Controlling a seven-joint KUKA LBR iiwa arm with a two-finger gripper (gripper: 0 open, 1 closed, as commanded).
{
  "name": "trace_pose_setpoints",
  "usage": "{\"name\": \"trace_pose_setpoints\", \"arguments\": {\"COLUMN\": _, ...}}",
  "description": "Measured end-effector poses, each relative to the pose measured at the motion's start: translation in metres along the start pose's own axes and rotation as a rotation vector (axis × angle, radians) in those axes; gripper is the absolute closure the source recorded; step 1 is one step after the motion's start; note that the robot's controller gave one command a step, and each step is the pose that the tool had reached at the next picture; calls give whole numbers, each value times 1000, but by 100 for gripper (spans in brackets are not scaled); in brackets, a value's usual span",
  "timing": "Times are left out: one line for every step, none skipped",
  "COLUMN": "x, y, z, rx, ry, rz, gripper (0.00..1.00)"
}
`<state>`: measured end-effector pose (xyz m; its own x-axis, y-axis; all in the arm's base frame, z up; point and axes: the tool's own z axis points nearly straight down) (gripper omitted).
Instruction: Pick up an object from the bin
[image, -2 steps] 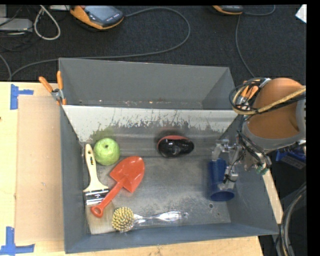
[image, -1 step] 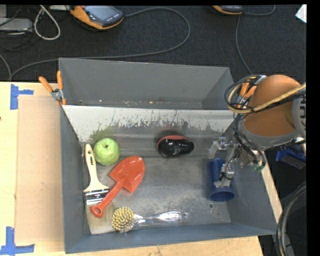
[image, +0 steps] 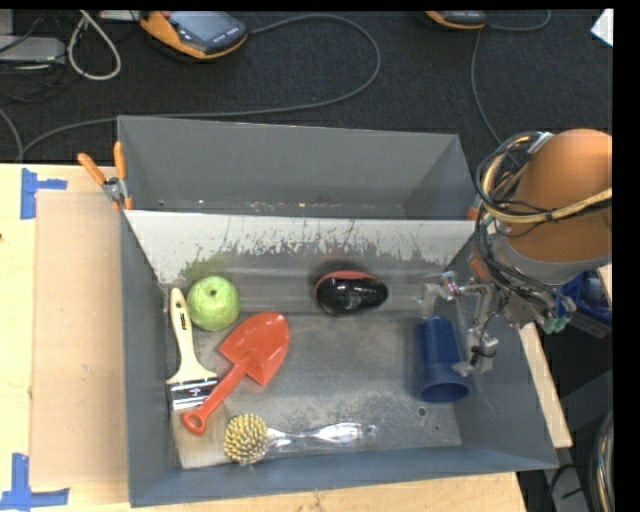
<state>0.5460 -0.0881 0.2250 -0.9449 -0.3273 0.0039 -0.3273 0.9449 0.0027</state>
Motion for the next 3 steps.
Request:
{"name": "trace_pose_setpoints", "arguments": {"x": -20, "y": -22, "z": 54, "rx": -1, "ry": -2, "rz": 209, "gripper": 0}}
{"name": "trace_pose_setpoints", "arguments": {"x": 32, "y": -13, "z": 52, "rx": 1, "ry": -5, "rz": 134, "gripper": 0}}
{"name": "trace_pose_setpoints", "arguments": {"x": 28, "y": -18, "z": 63, "rx": 1, "ry": -4, "rz": 36, "gripper": 0}}
